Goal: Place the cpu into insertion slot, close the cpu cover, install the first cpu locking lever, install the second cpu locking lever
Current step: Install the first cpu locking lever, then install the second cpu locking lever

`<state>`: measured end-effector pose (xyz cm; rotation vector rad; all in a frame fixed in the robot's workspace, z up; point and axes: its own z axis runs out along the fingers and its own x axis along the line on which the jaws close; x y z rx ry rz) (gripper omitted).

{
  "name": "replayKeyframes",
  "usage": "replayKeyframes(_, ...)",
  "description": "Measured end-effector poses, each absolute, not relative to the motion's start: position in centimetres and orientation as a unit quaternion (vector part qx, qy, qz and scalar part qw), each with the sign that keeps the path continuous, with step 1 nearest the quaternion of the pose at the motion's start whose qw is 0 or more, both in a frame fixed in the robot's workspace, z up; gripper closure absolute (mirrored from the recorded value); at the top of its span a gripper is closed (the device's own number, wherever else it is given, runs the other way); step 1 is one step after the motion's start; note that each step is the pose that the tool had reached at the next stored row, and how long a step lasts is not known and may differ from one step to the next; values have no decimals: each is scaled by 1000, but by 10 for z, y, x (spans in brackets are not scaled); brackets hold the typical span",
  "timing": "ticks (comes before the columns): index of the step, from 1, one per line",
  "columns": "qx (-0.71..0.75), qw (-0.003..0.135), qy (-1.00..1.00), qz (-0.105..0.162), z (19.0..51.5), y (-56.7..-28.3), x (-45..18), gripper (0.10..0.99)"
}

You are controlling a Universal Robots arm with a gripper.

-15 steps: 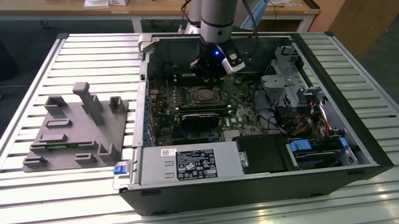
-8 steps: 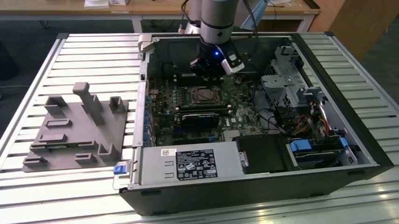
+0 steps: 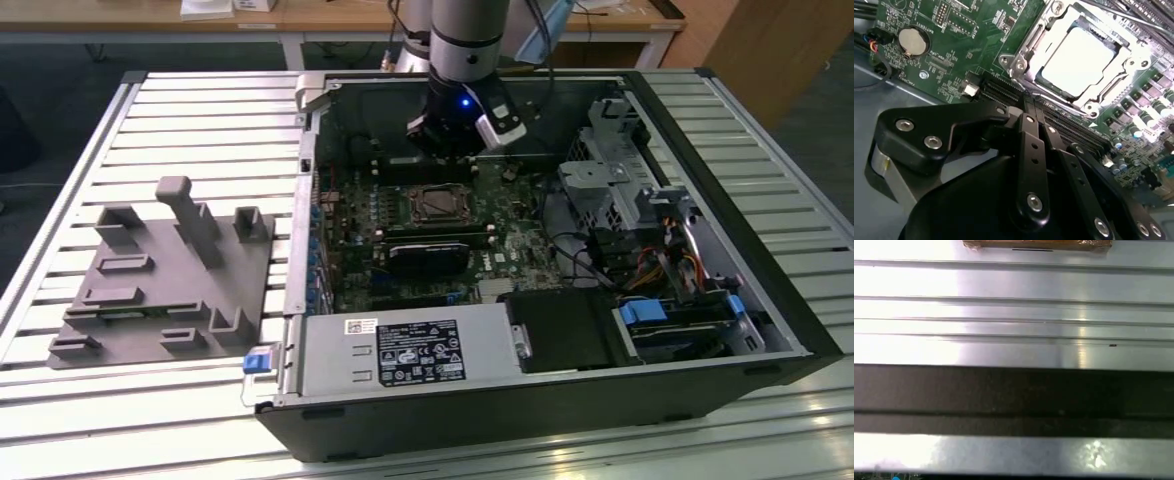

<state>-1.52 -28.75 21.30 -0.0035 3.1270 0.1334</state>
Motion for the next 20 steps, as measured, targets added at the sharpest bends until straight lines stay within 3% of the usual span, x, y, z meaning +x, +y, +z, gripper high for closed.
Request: replayKeyframes(20,-1,6,999,43,213,-297,-15,973)
